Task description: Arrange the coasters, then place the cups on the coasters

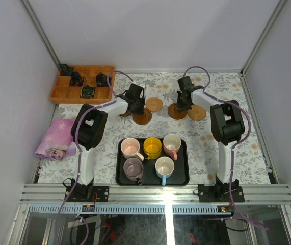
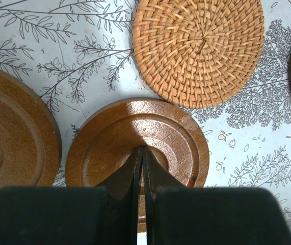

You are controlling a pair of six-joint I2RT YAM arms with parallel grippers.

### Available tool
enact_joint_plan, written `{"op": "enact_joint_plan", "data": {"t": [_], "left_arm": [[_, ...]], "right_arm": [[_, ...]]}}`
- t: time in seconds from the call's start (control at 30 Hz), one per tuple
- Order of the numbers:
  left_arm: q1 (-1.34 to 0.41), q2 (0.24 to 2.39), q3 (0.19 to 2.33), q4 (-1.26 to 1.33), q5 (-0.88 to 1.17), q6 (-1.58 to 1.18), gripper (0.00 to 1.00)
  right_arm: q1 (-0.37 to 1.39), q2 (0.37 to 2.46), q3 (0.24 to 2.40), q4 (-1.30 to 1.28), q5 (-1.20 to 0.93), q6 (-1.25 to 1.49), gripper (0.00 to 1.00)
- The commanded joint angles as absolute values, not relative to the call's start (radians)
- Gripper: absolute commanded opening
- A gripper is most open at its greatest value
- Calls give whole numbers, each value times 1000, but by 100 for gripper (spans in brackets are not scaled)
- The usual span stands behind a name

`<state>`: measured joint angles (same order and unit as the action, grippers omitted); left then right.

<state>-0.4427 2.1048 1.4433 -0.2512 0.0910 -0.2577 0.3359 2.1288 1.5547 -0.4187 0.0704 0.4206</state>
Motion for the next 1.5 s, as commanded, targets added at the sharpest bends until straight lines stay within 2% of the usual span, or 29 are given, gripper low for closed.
{"op": "enact_joint_plan", "data": {"t": [0.0, 0.27, 0.6, 0.9, 1.23, 1.47], "left_arm": [[-451, 2179, 1451, -331, 107, -238, 0], [-451, 2189, 1474, -336, 107, -235, 0], [-450, 2183, 1484, -333, 78, -235, 0], [-449, 2196, 1502, -344, 83, -247, 0], [-450, 2194, 1477, -321, 87, -271, 0], [-449, 2198, 1471, -319, 89, -276, 0]], "right_arm": [[273, 2120, 1539, -519, 194, 429, 0], [247, 2109, 1555, -520, 183, 411, 0], [261, 2041, 1701, -427, -7, 294, 0], [349, 2233, 1984, -509, -142, 247, 0], [414, 2358, 2062, -485, -253, 261, 0], [434, 2395, 2043, -460, -310, 287, 0]]}}
